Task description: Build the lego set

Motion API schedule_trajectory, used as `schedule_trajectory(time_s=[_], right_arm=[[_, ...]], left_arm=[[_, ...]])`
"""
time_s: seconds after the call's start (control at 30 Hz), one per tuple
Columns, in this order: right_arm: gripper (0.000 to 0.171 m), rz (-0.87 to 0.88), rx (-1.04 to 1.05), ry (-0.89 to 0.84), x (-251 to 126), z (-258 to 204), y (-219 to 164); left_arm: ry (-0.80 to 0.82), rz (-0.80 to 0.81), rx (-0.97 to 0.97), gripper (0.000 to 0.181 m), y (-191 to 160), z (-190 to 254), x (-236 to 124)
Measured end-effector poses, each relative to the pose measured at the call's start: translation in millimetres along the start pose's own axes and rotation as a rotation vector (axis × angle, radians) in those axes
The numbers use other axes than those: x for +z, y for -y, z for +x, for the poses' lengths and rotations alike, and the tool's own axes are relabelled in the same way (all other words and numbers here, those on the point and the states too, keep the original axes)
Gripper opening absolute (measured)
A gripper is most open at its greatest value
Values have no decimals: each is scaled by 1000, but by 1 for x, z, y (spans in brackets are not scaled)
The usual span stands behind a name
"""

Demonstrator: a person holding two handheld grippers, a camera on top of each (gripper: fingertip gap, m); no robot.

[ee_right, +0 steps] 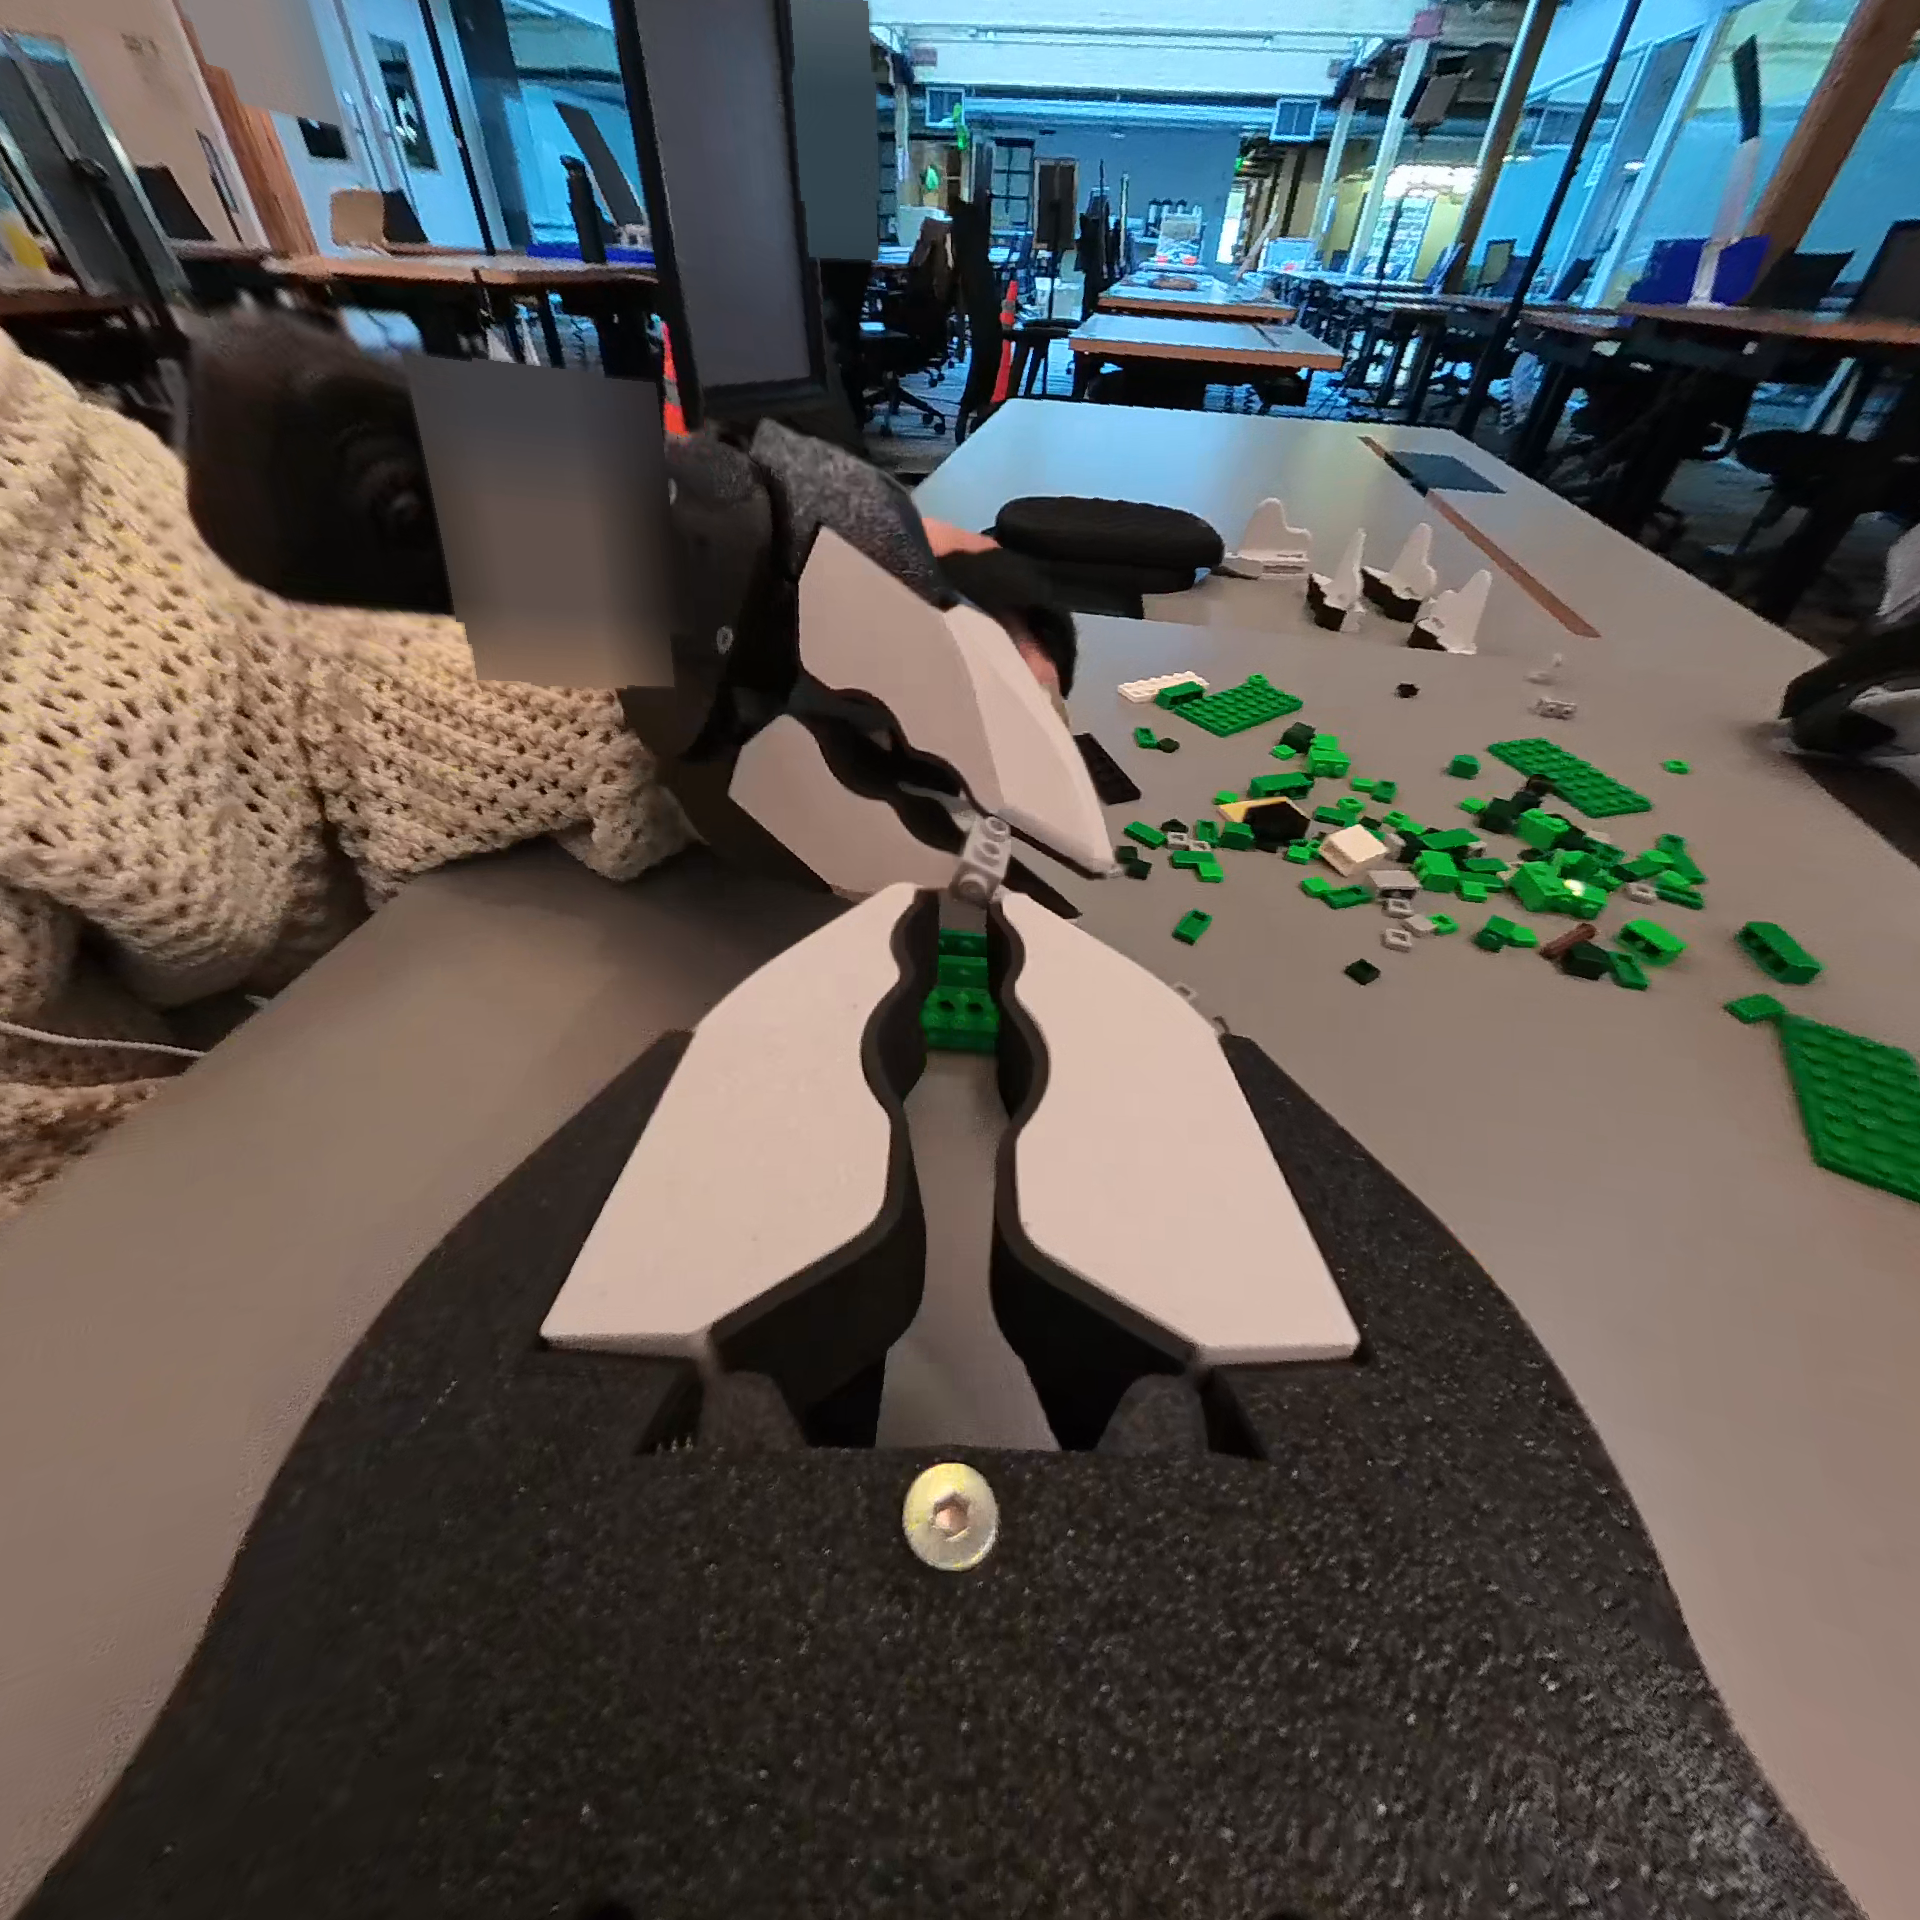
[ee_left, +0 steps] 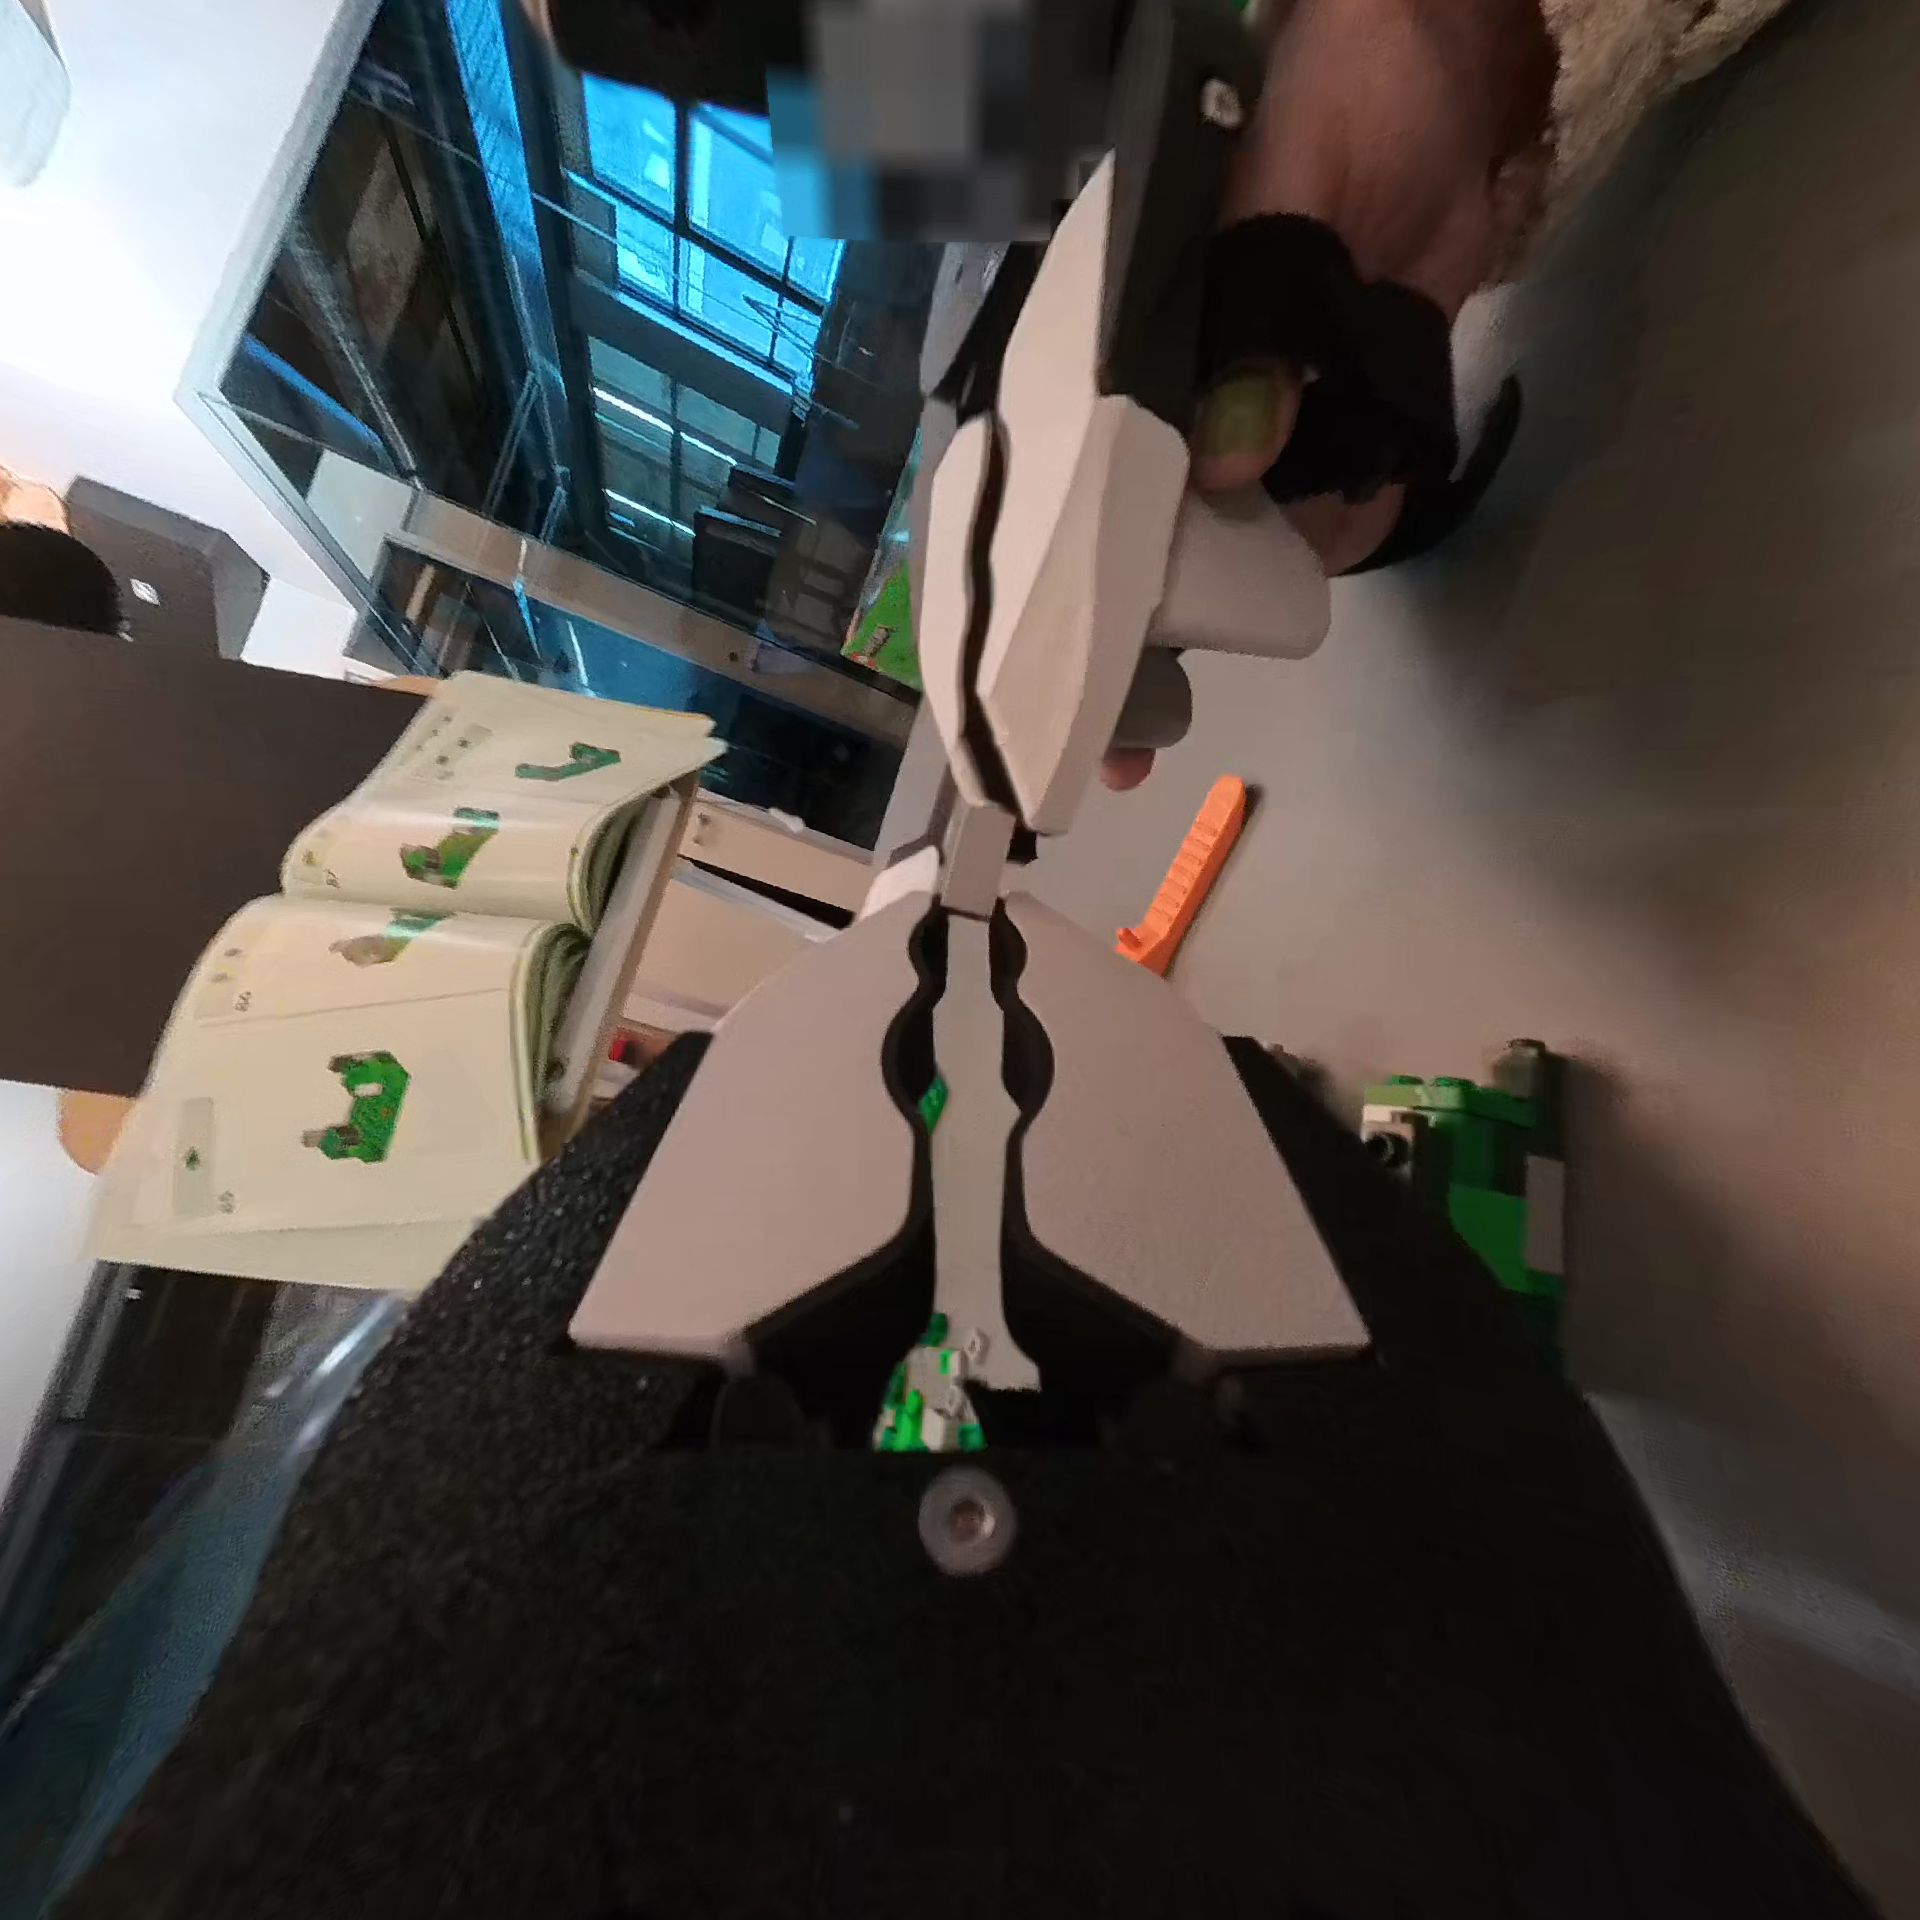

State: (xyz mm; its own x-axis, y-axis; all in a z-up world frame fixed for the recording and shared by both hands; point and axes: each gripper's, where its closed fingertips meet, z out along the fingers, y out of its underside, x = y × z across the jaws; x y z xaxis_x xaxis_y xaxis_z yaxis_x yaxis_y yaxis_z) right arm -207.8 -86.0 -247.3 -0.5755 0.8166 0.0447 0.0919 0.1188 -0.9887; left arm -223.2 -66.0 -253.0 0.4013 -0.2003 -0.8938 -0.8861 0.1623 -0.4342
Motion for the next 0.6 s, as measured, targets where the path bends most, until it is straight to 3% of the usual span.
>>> schedule_trajectory(time_s=[0.13,0.3,0.6], right_arm=[[18,-3,-127,-79,-3,7,1],[18,-70,-364,-186,-5,13,-1],[13,-154,-575,-209,1,7,-9]], left_arm=[[-55,-41,-158,8,-11,0,0],[-150,-60,-328,8,-15,4,-1],[-286,-76,-329,7,-11,26,-1]])
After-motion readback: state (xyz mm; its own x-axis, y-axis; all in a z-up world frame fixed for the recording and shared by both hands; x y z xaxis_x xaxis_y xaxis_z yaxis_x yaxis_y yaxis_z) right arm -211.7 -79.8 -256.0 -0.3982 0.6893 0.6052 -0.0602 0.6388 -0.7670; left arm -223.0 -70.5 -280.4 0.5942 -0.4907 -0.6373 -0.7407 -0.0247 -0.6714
